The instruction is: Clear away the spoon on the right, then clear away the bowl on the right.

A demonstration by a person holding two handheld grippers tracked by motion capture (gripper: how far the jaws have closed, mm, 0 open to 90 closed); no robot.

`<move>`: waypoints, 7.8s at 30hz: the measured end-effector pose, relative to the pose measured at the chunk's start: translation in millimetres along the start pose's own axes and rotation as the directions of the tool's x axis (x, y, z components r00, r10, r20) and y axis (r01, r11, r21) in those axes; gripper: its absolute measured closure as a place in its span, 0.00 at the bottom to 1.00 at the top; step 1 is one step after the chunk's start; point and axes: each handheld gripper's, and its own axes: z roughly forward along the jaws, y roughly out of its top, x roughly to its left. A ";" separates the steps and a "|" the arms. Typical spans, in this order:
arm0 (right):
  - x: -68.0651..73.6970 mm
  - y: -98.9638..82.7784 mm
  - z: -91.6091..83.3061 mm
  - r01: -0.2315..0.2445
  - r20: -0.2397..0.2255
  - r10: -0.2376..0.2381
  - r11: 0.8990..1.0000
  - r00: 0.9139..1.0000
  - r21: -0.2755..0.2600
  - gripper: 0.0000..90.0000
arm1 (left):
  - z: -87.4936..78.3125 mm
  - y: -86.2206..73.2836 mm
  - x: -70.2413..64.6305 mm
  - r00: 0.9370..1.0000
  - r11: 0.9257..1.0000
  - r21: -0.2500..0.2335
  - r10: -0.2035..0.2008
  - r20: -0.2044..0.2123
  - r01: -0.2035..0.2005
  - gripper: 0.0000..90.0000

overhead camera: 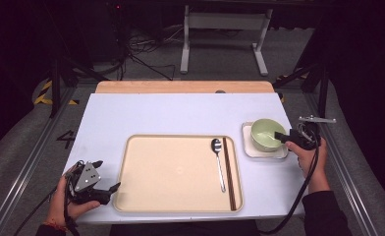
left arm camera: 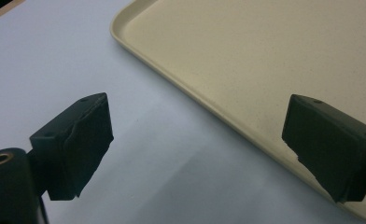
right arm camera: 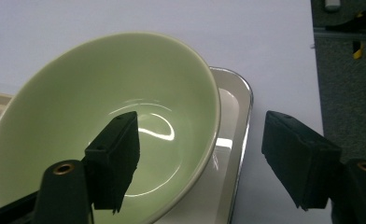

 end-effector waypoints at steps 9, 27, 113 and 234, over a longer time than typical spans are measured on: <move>-3.7 -7.3 14.0 -0.078 -0.082 0.081 0.996 0.993 0.041 0.42 | -0.3 0.1 -0.6 1.000 1.000 -0.001 -0.002 -0.005 0.002 0.11; -2.2 -12.6 20.8 -0.104 -0.074 0.107 0.994 0.992 0.038 0.82 | 1.2 -0.9 -0.8 1.000 1.000 0.011 0.001 -0.002 -0.001 0.11; 23.1 12.1 -36.7 -0.025 -0.059 0.009 0.960 0.998 -0.280 0.92 | -12.2 -5.8 2.8 0.999 0.999 -0.039 -0.026 -0.029 0.025 0.11; 223.9 37.3 59.8 0.357 -0.253 -0.410 0.905 0.876 -0.231 0.88 | -8.1 -6.1 3.8 0.998 0.999 -0.016 -0.040 -0.052 0.039 0.11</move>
